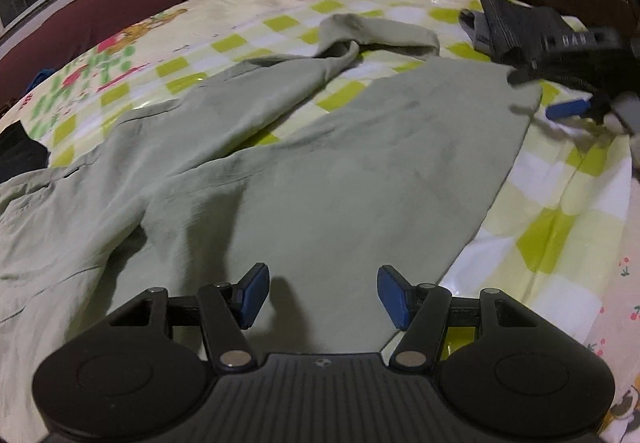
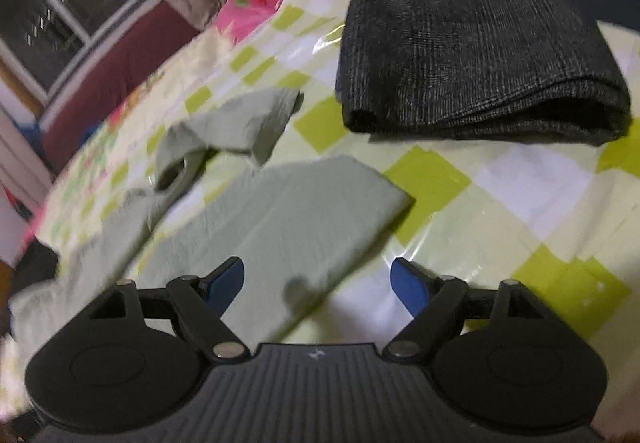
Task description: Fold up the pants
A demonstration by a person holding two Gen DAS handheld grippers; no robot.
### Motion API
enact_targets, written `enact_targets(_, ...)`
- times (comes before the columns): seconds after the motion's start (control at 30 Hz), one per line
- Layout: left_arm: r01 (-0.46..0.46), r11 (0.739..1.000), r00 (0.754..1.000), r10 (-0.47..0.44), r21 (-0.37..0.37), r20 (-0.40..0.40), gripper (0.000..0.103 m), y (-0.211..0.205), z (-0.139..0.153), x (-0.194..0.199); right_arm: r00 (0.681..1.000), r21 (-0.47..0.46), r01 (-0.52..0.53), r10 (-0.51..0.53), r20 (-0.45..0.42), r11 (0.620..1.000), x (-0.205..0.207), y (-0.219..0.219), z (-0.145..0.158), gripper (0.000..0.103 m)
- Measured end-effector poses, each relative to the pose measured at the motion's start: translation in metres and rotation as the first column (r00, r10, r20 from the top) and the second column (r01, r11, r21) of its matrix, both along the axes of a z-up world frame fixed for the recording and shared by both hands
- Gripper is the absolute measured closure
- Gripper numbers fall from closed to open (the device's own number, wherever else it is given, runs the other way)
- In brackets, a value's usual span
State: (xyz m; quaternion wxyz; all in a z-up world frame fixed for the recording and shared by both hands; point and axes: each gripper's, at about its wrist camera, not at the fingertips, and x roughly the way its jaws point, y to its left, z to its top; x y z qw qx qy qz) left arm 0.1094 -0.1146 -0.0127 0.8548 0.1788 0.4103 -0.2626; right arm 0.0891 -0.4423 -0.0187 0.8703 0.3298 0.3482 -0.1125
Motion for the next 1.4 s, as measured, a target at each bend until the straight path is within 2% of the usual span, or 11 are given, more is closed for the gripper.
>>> enact_targets(0.17, 0.004, 1.000, 1.000, -0.004, 0.015, -0.007, 0.029, -0.007, -0.004, 0.006, 1.000, 0.103, 0.019, -0.020, 0.007, 0.995, 0.016, -0.020, -0.009, 0.024)
enact_targets(0.23, 0.012, 1.000, 1.000, -0.011, 0.012, -0.004, 0.029, -0.010, -0.004, 0.005, 1.000, 0.125, 0.030, -0.030, -0.004, 0.992, 0.019, -0.026, -0.011, 0.051)
enact_targets(0.27, 0.014, 1.000, 1.000, -0.014, 0.010, -0.003, 0.029, -0.011, -0.004, 0.004, 1.000, 0.154, 0.023, -0.022, -0.008, 0.988, 0.019, -0.030, -0.012, 0.088)
enact_targets(0.3, 0.016, 1.000, 1.000, -0.016, 0.008, -0.001, 0.029, -0.012, -0.004, 0.003, 1.000, 0.217, 0.023, -0.020, -0.014, 0.976, 0.020, -0.034, -0.015, 0.099)
enact_targets(0.57, 0.060, 0.997, 0.998, -0.060, -0.053, 0.002, 0.029, -0.020, 0.002, -0.004, 0.989, 0.156, -0.005, -0.018, 0.146, 0.988, -0.027, -0.043, 0.034, 0.100)
enact_targets(0.73, 0.077, 0.995, 0.997, -0.079, -0.060, -0.021, 0.029, -0.024, -0.007, -0.010, 0.995, -0.101, 0.058, -0.066, -0.079, 0.993, -0.037, -0.048, 0.033, 0.076)
enact_targets(0.9, 0.025, 0.999, 0.999, -0.024, -0.046, 0.036, 0.029, 0.014, 0.009, -0.008, 0.998, -0.274, 0.045, -0.053, -0.020, 0.961, -0.037, -0.026, 0.063, 0.072)
enact_targets(1.03, -0.096, 0.995, 0.989, 0.094, 0.011, 0.110, 0.029, 0.074, 0.019, 0.011, 0.989, -0.374, -0.143, 0.145, -0.021, 0.916, 0.004, 0.025, 0.077, 0.062)
enact_targets(1.17, -0.210, 0.974, 0.962, 0.192, 0.080, 0.194, 0.028, 0.135, 0.023, 0.047, 0.892, -0.450, -0.431, 0.445, -0.079, 0.783, 0.078, 0.110, 0.075, 0.054)
enact_targets(1.33, -0.272, 0.948, 0.940, 0.225, 0.165, 0.257, 0.021, 0.204, 0.025, 0.120, 0.631, -0.555, -0.703, 0.750, -0.198, 0.444, 0.190, 0.228, 0.056, 0.041)
enact_targets(1.4, -0.288, 0.941, 0.935, 0.236, 0.178, 0.266, 0.021, 0.222, 0.028, 0.152, 0.558, -0.535, -0.758, 0.796, -0.235, 0.374, 0.230, 0.262, 0.047, 0.041)
